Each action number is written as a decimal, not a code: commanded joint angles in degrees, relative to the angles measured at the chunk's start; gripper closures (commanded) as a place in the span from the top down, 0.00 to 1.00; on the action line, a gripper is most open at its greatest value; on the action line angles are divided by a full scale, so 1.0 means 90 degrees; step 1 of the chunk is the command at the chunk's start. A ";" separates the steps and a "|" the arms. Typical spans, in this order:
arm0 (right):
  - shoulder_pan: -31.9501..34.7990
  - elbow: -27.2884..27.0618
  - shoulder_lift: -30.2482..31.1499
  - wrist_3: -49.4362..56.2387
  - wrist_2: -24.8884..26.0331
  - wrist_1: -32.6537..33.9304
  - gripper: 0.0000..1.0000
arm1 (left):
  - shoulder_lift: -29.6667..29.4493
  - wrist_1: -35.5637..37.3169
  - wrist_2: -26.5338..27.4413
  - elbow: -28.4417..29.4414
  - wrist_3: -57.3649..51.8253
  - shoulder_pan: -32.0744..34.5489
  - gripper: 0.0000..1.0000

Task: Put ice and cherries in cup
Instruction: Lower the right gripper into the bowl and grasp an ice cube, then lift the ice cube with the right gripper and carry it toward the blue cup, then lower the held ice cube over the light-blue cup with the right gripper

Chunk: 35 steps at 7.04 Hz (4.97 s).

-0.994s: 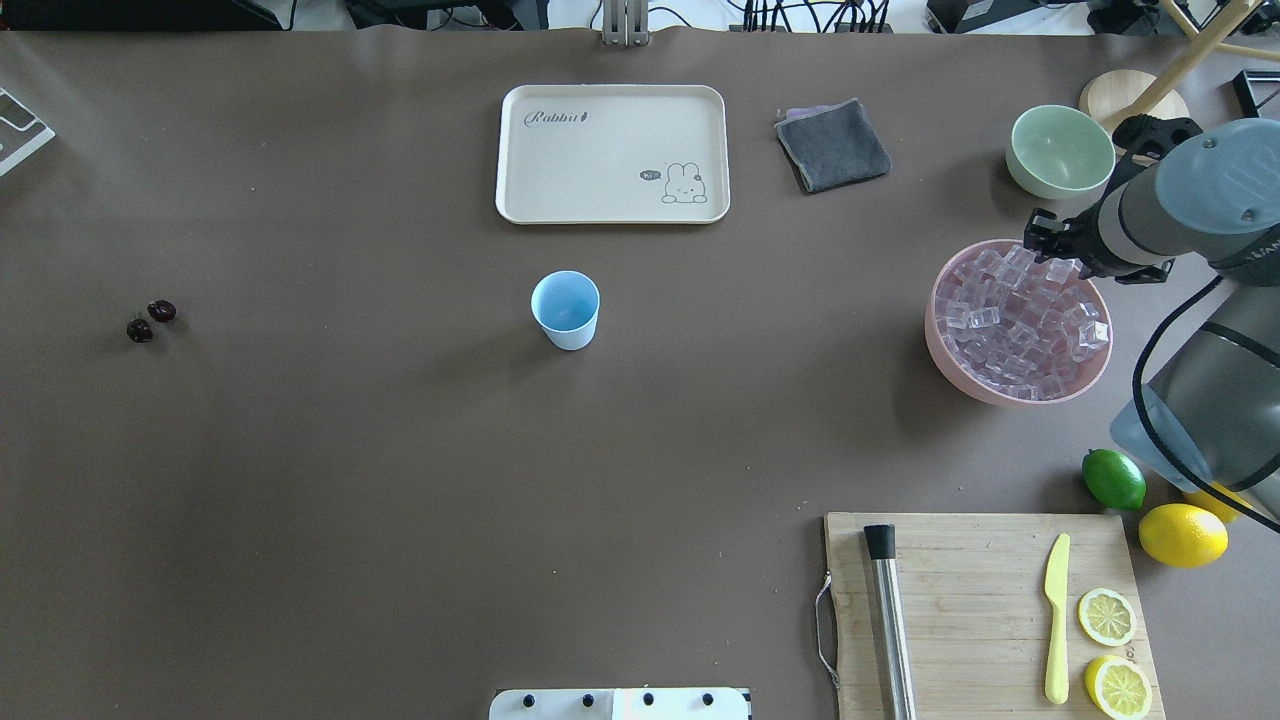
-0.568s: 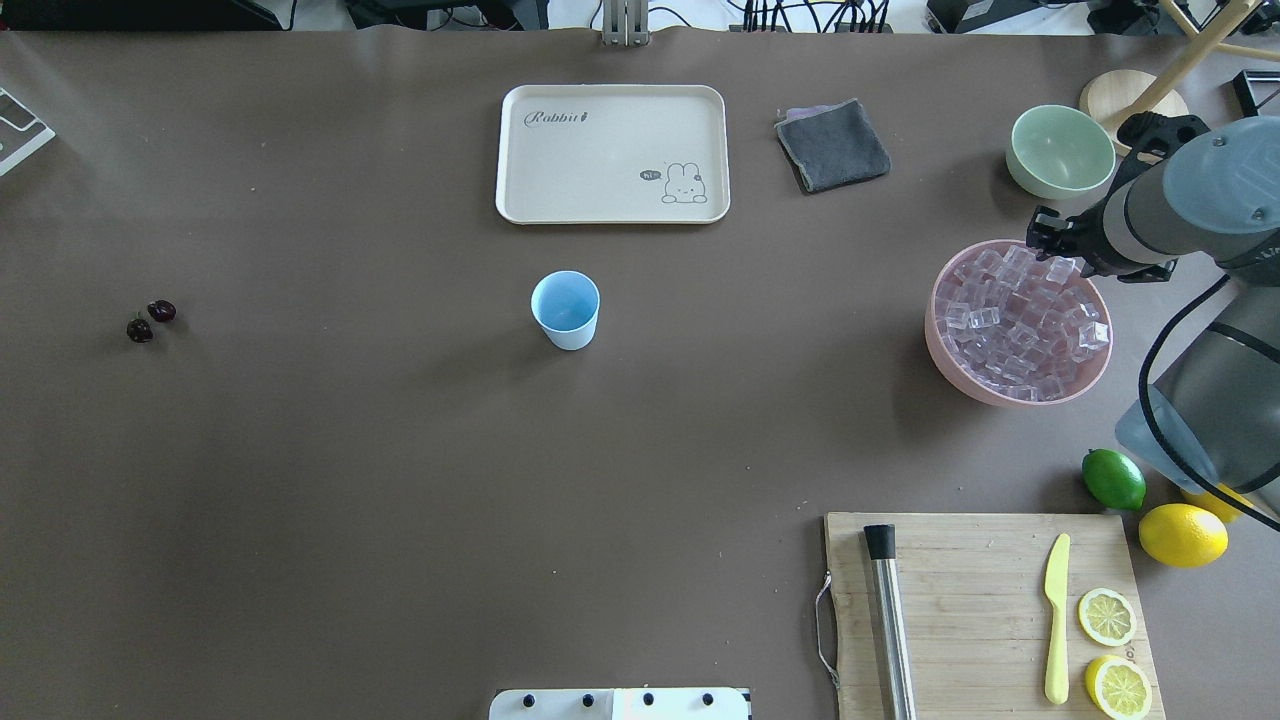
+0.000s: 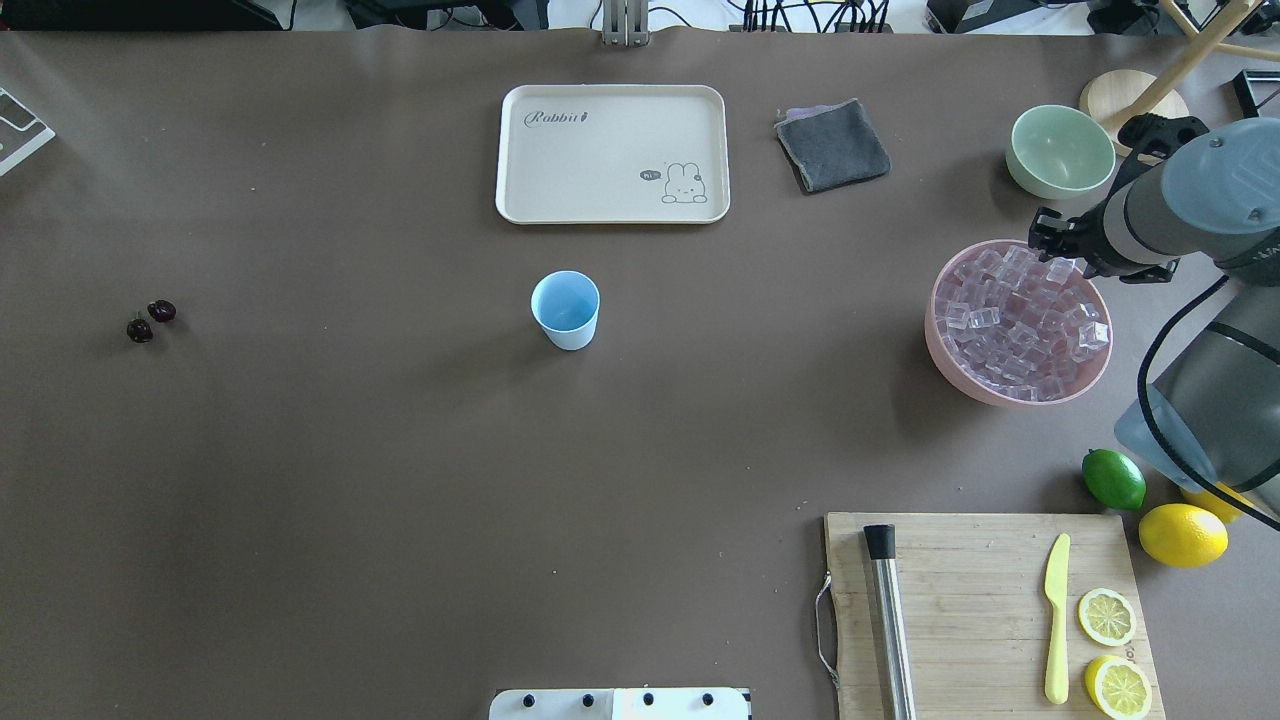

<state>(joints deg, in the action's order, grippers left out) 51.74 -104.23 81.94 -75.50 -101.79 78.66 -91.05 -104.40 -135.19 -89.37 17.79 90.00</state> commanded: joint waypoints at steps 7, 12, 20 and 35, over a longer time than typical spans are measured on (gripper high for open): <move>-0.0016 0.0009 0.0026 -0.0107 0.0050 -0.0010 0.45 | 0.0010 -0.0109 0.0001 0.0047 0.0025 0.0000 0.98; -0.0026 -0.0001 0.0045 -0.0712 0.0186 0.0000 0.00 | 0.0000 -0.0109 0.0001 0.0009 0.0045 0.0000 0.98; 0.0239 -0.1232 -0.1561 -0.0732 0.0001 0.1141 0.00 | -0.0059 -0.0109 -0.0009 -0.0069 0.0025 0.0000 0.98; -0.2594 0.1278 -0.3967 -0.0966 0.1993 -0.0994 0.00 | 0.0459 -0.1036 -0.0458 -0.0207 -0.0024 -0.0195 0.98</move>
<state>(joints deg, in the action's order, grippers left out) 28.60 -94.01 47.34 -84.14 -84.56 71.50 -87.24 -113.00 -139.28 -91.32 17.51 88.82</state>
